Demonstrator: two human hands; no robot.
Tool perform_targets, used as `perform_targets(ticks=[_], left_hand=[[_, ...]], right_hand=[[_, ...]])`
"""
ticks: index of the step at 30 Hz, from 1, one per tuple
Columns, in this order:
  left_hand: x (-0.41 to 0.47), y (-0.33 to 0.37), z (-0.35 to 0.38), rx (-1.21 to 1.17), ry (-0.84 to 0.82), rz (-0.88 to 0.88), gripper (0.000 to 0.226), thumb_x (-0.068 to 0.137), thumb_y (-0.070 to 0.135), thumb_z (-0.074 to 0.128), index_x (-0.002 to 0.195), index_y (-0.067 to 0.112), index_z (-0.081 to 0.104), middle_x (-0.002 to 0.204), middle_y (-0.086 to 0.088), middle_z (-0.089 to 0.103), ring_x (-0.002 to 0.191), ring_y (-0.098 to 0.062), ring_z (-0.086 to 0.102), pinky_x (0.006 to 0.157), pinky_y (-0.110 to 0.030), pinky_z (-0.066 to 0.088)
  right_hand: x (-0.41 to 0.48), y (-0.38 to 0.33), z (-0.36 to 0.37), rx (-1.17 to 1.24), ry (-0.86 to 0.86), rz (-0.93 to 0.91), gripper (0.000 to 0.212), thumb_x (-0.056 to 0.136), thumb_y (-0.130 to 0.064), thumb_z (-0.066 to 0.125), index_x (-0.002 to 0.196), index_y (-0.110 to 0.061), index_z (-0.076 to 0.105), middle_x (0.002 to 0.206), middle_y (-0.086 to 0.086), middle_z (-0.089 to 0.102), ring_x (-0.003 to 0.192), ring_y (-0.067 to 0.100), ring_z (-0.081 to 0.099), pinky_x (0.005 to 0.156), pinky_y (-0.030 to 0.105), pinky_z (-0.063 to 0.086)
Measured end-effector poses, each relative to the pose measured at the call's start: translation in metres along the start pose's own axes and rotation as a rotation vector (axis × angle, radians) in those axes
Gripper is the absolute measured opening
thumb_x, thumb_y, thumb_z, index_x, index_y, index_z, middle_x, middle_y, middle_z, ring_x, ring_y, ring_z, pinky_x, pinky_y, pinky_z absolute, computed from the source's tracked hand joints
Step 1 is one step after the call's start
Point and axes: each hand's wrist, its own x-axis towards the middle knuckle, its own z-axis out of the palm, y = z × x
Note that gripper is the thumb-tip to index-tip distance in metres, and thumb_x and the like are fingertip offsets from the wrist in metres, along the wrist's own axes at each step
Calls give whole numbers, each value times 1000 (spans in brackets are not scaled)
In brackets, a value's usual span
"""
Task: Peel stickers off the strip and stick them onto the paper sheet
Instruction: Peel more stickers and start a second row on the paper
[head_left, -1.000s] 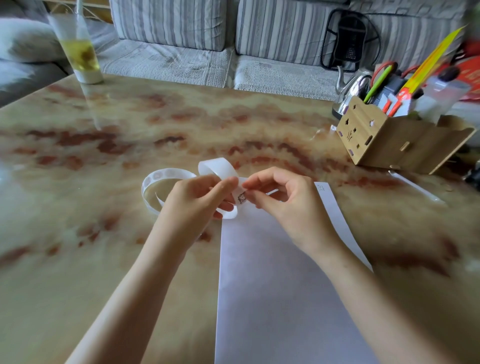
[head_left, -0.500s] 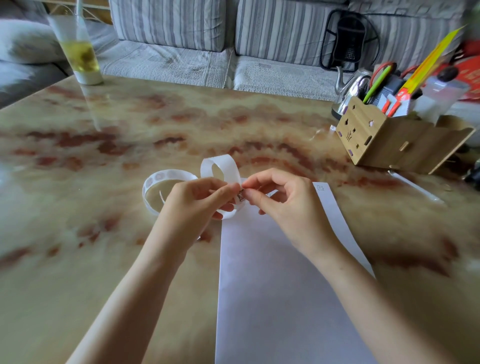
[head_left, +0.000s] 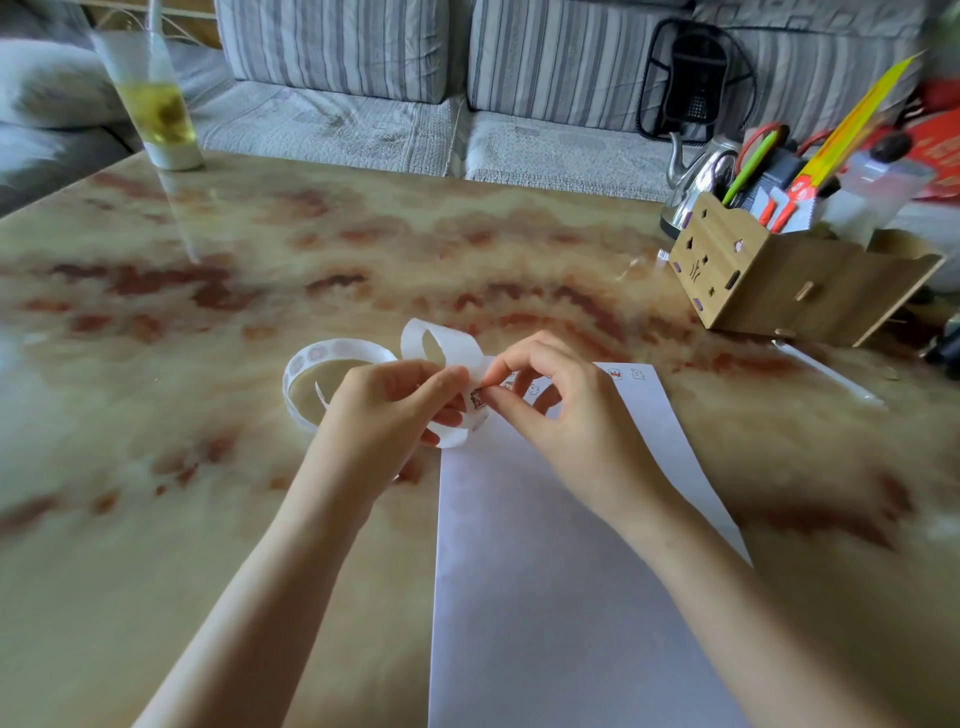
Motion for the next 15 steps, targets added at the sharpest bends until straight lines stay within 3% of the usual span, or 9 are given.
perform_targets(ticks=[3,7,12,15], left_hand=[[0,-2,1,22,30,-2,24,88,23,62,65,25,69,56,10,69,58,2,64,56,-15,50],[1,-4,-1,70,59,-10,24,90,24,60,68,20,70,60,10,70,60,0,66,55,-16,48],[3,-4,-1,146,109,2,24,91,27,57,72,17,69,62,12,70,61,-39,63,37,-13,36],[2,-3,-1,170,104,7,23,91,26,57,73,18,70,63,14,70,66,-44,63,38,-13,37]], right_hand=[[-1,1,0,-17,-3,-46,4,87,-16,67,87,-18,64,94,-15,51,82,13,55,70,30,49],[0,-3,-3,107,-35,-31,7,87,-14,66,84,-19,64,93,-11,53,79,9,53,73,20,44],[9,-1,-25,301,-65,162,13,86,-12,67,80,-23,65,74,-11,63,65,7,54,57,18,40],[15,20,-51,244,25,305,8,84,-11,69,80,-17,67,69,-6,65,57,6,52,47,18,35]])
